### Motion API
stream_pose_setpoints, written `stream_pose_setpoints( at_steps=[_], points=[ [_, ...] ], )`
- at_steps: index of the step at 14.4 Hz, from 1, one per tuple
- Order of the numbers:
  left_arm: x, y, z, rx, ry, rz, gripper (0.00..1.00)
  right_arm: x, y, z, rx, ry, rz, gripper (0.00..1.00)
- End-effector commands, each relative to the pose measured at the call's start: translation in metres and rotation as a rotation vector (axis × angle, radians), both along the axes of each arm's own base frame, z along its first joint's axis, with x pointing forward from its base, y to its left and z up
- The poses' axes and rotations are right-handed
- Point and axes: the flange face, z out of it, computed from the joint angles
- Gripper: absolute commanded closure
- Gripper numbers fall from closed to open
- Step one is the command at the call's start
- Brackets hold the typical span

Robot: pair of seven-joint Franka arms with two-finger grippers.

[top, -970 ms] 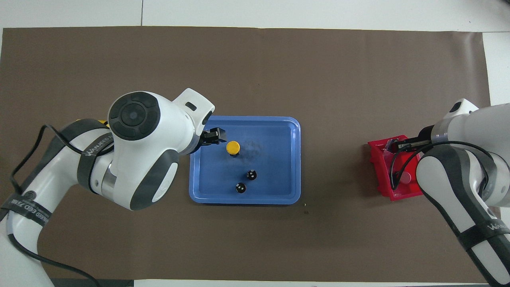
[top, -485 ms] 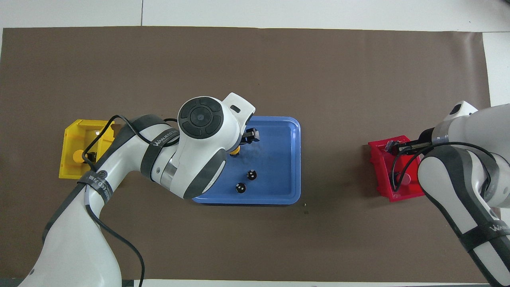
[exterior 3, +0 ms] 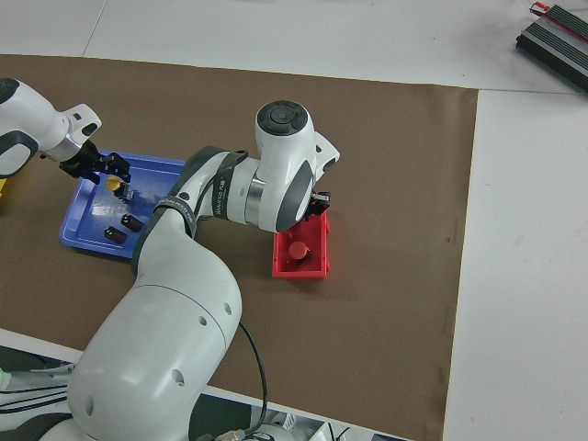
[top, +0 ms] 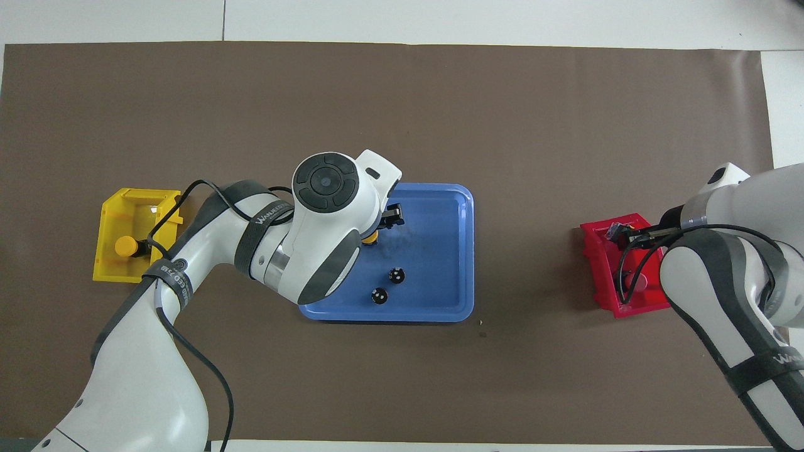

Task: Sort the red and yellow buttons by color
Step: 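Reach the left gripper to the last yellow button and grasp it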

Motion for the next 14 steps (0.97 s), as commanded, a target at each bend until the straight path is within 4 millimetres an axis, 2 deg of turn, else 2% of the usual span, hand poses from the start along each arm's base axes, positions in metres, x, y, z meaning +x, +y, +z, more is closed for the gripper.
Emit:
stream_pose_setpoints(
  at_steps=[1, 3, 4, 6, 7, 8, 11, 12, 13, 14],
  points=[
    [-0.007, -0.001, 0.001, 0.014, 0.013, 0.020, 0.17, -0.009, -0.004, -0.004, 0.012, 0.019, 0.013, 0.80],
    [-0.008, -0.001, 0.001, 0.017, 0.017, 0.035, 0.29, -0.011, -0.005, -0.005, 0.013, 0.032, 0.014, 0.79],
    [-0.008, -0.002, 0.002, 0.018, 0.020, 0.058, 0.40, -0.011, -0.004, -0.005, 0.013, 0.032, 0.015, 0.79],
    [-0.006, -0.001, 0.005, 0.015, 0.018, 0.070, 0.74, -0.011, -0.005, -0.005, 0.013, 0.032, 0.014, 0.77],
    [-0.005, 0.001, 0.007, 0.010, 0.015, 0.074, 0.88, -0.012, -0.005, -0.005, 0.013, 0.032, 0.013, 0.73],
    [-0.003, 0.002, 0.011, 0.004, 0.013, 0.082, 0.96, -0.011, -0.005, -0.005, 0.013, 0.032, 0.014, 0.69],
    [0.007, 0.016, 0.032, 0.005, 0.017, 0.108, 0.98, -0.012, -0.005, -0.004, 0.012, 0.029, 0.013, 0.58],
    [0.008, 0.021, 0.040, 0.021, 0.039, 0.107, 0.98, -0.012, -0.005, -0.004, 0.012, 0.031, 0.013, 0.44],
    [0.006, 0.025, 0.053, 0.028, 0.047, 0.098, 0.99, -0.011, -0.006, -0.004, 0.012, 0.031, 0.015, 0.35],
    [0.008, 0.040, 0.066, 0.032, 0.055, 0.090, 0.99, -0.011, -0.006, -0.004, 0.012, 0.031, 0.013, 0.32]
  ],
)
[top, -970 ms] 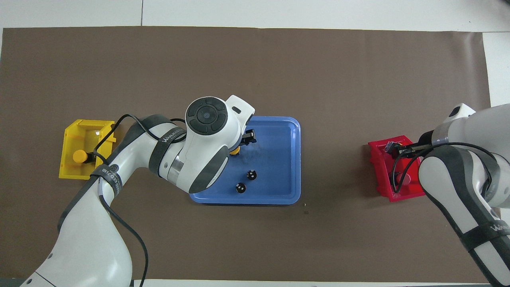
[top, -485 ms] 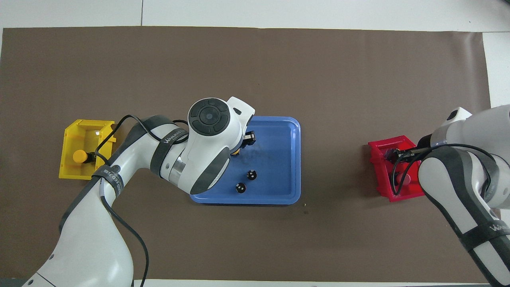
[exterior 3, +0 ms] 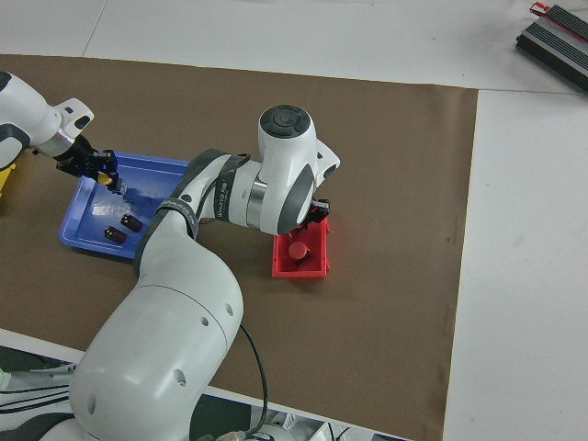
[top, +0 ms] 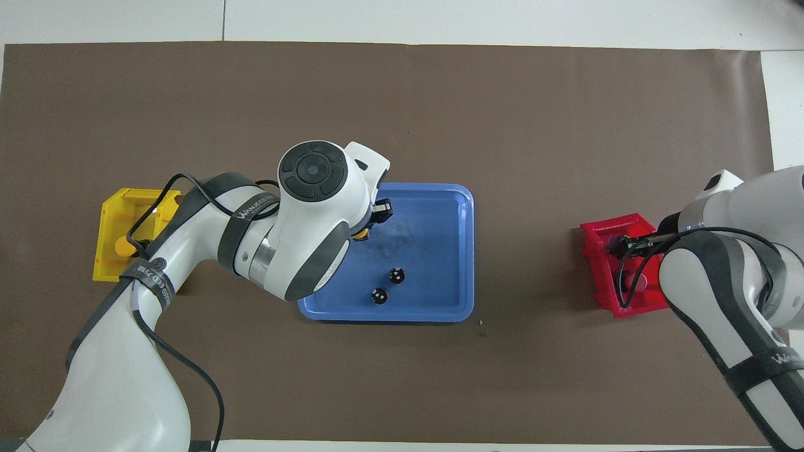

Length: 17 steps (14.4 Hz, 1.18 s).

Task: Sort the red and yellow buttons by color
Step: 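Reach the left gripper to the last yellow button and grasp it, then place the yellow button into the yellow bin while the right gripper withdraws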

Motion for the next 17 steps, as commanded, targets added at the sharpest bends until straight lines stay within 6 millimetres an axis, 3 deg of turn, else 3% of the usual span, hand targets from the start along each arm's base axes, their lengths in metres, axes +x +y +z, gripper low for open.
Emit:
stream_pose_setpoints(
  at_steps=[1, 3, 5, 10, 12, 15, 17],
  points=[
    [0.006, 0.048, 0.050, 0.003, 0.033, -0.018, 0.99, -0.004, -0.006, 0.005, 0.008, -0.007, 0.013, 0.31],
    [0.010, 0.100, 0.082, 0.012, 0.079, -0.076, 0.98, 0.002, -0.005, 0.012, 0.010, -0.003, 0.017, 0.31],
    [0.021, 0.158, 0.107, -0.005, 0.087, -0.122, 0.99, 0.012, -0.003, 0.033, 0.004, -0.011, 0.028, 0.30],
    [0.056, 0.329, 0.114, -0.059, 0.085, -0.239, 0.99, 0.034, -0.004, 0.100, -0.016, -0.034, 0.049, 0.16],
    [0.059, 0.366, 0.110, -0.069, 0.071, -0.253, 0.99, 0.039, -0.005, 0.124, -0.016, -0.045, 0.048, 0.00],
    [0.065, 0.391, 0.083, -0.065, 0.020, -0.253, 0.99, 0.041, -0.003, 0.178, -0.017, -0.041, 0.026, 0.00],
    [0.065, 0.394, 0.067, -0.061, 0.010, -0.245, 0.99, 0.034, -0.005, 0.205, -0.041, -0.022, 0.007, 0.00]
  ],
)
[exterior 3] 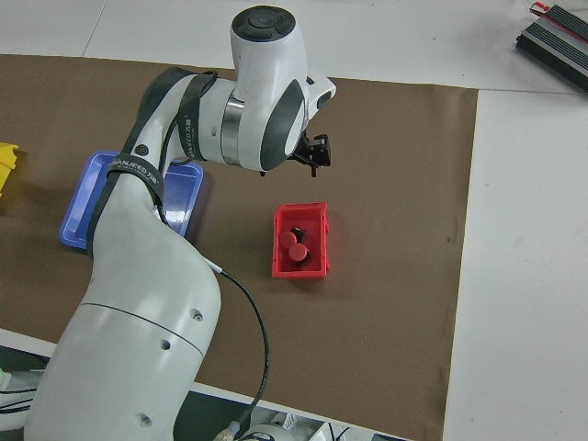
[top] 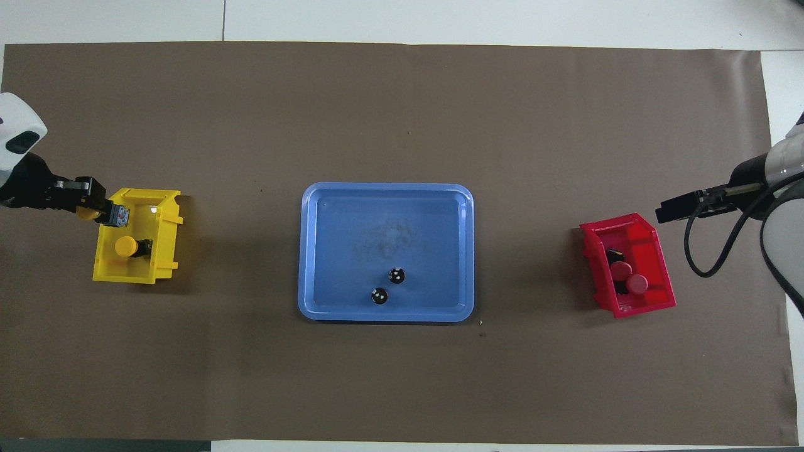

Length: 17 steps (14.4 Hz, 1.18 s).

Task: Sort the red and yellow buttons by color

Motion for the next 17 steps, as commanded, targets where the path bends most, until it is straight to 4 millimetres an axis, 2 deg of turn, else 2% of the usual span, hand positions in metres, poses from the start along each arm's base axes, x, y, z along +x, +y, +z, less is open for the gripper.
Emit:
stream_pose_setpoints(
  at_steps=[1, 3, 4, 8, 11, 14, 17],
  points=[
    [-0.002, 0.000, -0.021, -0.008, -0.026, -0.003, 0.99, -0.002, -0.010, 0.045, -0.042, 0.014, -0.031, 0.00],
    [-0.001, 0.001, -0.034, -0.006, -0.046, 0.000, 0.99, -0.002, -0.018, 0.076, -0.084, 0.010, -0.038, 0.00],
    [-0.001, 0.001, -0.044, -0.005, -0.049, 0.002, 0.99, 0.003, -0.017, 0.080, -0.112, 0.013, -0.030, 0.00],
    [0.000, 0.009, -0.072, -0.001, -0.067, 0.017, 0.99, 0.009, -0.016, 0.081, -0.107, -0.011, -0.083, 0.00],
    [0.001, 0.009, -0.090, 0.001, -0.071, 0.022, 0.99, 0.007, -0.029, 0.086, -0.106, -0.002, -0.109, 0.00],
    [0.004, 0.009, -0.103, 0.002, -0.073, 0.026, 0.99, 0.012, -0.031, 0.085, -0.099, -0.007, -0.115, 0.00],
    [0.007, 0.012, -0.110, 0.005, -0.086, 0.029, 0.99, 0.017, -0.014, 0.080, -0.104, 0.005, -0.131, 0.00]
  ],
)
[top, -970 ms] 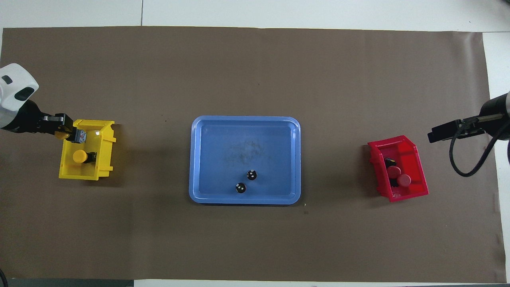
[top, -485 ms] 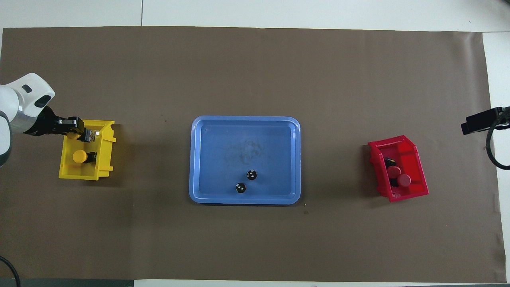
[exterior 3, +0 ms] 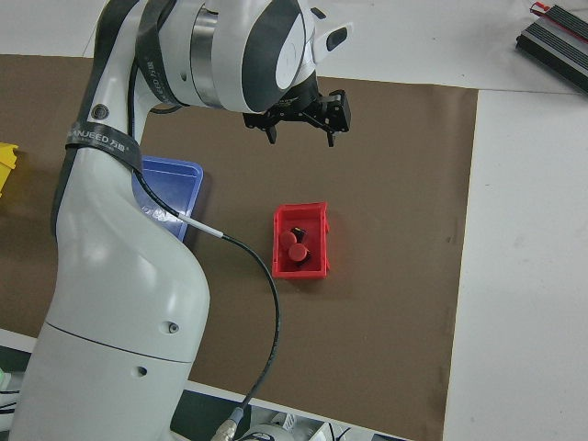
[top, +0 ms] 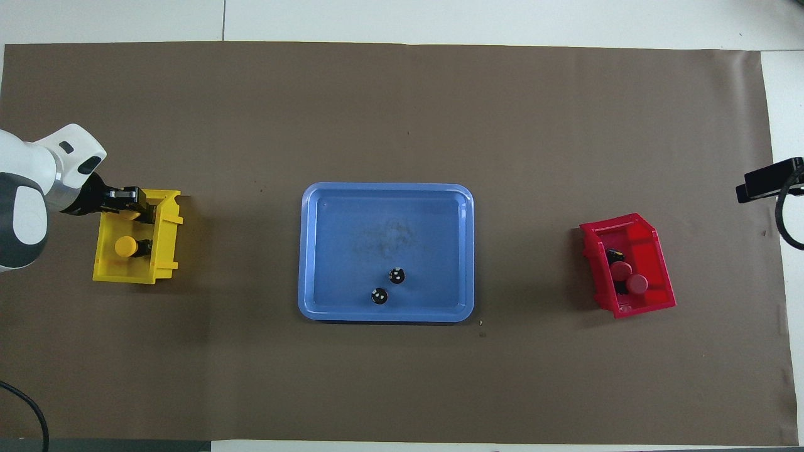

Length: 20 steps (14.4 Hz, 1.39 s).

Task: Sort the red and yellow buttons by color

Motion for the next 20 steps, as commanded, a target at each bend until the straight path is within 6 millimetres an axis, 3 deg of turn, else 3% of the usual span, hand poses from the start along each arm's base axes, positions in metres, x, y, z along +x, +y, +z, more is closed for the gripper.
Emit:
stream_pose_setpoints(
  at_steps=[1, 5, 9, 12, 16, 20],
  points=[
    [-0.001, 0.006, -0.005, -0.006, -0.029, 0.007, 0.99, 0.010, 0.006, 0.002, -0.003, 0.008, -0.027, 0.00],
    [-0.004, 0.007, -0.011, -0.004, -0.032, 0.007, 0.98, 0.010, 0.009, 0.002, -0.007, 0.003, -0.023, 0.00],
    [-0.005, 0.006, -0.014, -0.002, -0.048, 0.007, 0.60, 0.009, 0.009, 0.003, -0.005, -0.001, -0.023, 0.00],
    [-0.003, 0.006, -0.013, -0.002, -0.049, 0.007, 0.49, 0.009, 0.009, 0.002, -0.005, 0.000, -0.023, 0.00],
    [-0.001, 0.005, -0.010, -0.003, -0.049, 0.011, 0.44, 0.007, 0.003, 0.004, -0.005, 0.006, -0.031, 0.00],
    [0.004, 0.002, 0.009, -0.007, -0.028, 0.006, 0.44, 0.007, 0.011, 0.003, -0.005, 0.008, -0.018, 0.00]
  ],
)
